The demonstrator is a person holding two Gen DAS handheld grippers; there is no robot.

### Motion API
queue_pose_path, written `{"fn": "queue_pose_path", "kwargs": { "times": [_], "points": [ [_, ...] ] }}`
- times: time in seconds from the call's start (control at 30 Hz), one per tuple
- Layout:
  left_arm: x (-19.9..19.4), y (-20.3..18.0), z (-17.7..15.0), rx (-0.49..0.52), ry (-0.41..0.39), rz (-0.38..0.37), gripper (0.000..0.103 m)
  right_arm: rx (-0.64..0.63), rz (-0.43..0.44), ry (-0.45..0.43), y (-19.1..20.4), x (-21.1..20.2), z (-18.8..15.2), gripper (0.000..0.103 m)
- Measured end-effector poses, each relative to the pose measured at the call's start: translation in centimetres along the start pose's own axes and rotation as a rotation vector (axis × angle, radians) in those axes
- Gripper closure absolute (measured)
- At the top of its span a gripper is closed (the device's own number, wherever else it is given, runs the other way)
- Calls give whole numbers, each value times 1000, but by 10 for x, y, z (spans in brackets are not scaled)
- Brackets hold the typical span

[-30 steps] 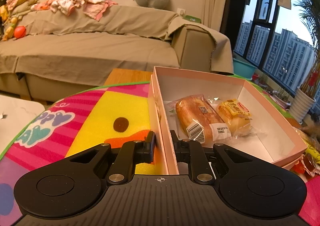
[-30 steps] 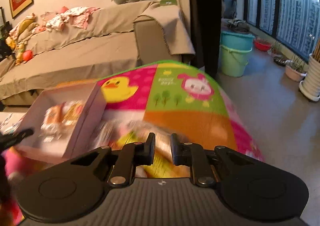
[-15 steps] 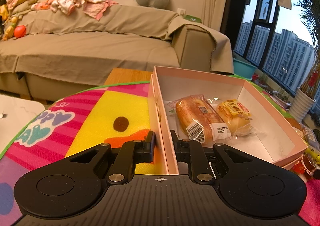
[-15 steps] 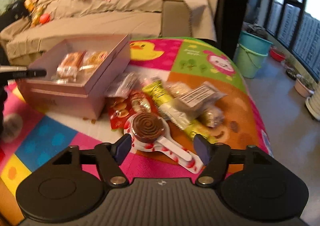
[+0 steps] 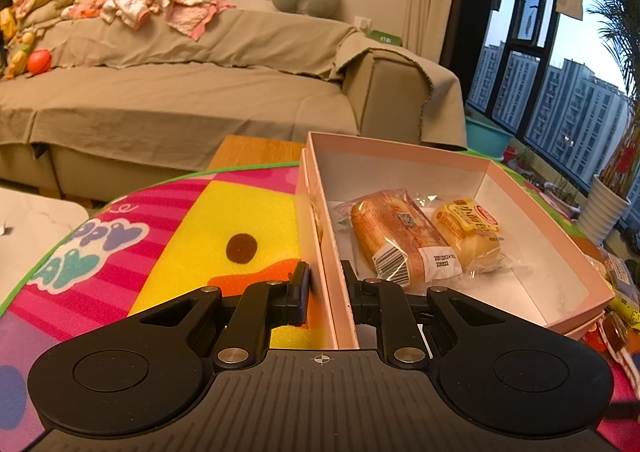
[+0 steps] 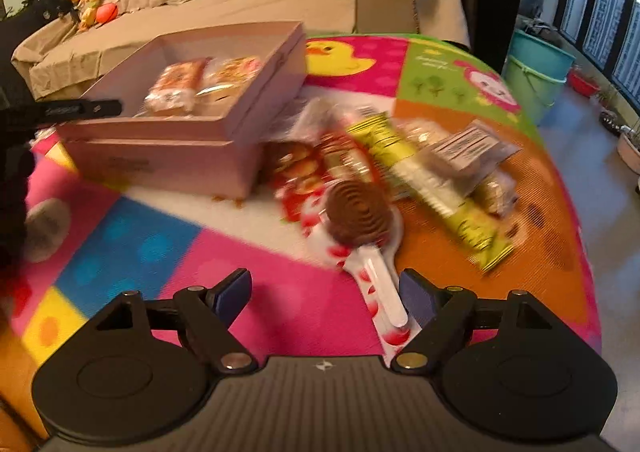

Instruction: Organize objects

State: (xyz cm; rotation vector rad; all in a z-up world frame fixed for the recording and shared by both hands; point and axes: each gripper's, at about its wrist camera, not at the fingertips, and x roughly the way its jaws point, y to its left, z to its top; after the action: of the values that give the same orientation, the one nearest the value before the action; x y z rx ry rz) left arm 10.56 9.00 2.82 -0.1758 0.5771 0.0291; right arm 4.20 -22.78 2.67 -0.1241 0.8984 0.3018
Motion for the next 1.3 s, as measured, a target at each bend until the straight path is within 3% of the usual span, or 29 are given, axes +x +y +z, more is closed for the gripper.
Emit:
{"fn": "queue_pose_path", "kwargs": {
  "times": [0.37,1.3],
  "points": [
    [1,0,-1,-4,1,-4,85,-74,88,9,54,-1,2,22],
    [2,1,-2,-8,2,-6,85,21,-43,-40,38,11,13,19]
  ]
}}
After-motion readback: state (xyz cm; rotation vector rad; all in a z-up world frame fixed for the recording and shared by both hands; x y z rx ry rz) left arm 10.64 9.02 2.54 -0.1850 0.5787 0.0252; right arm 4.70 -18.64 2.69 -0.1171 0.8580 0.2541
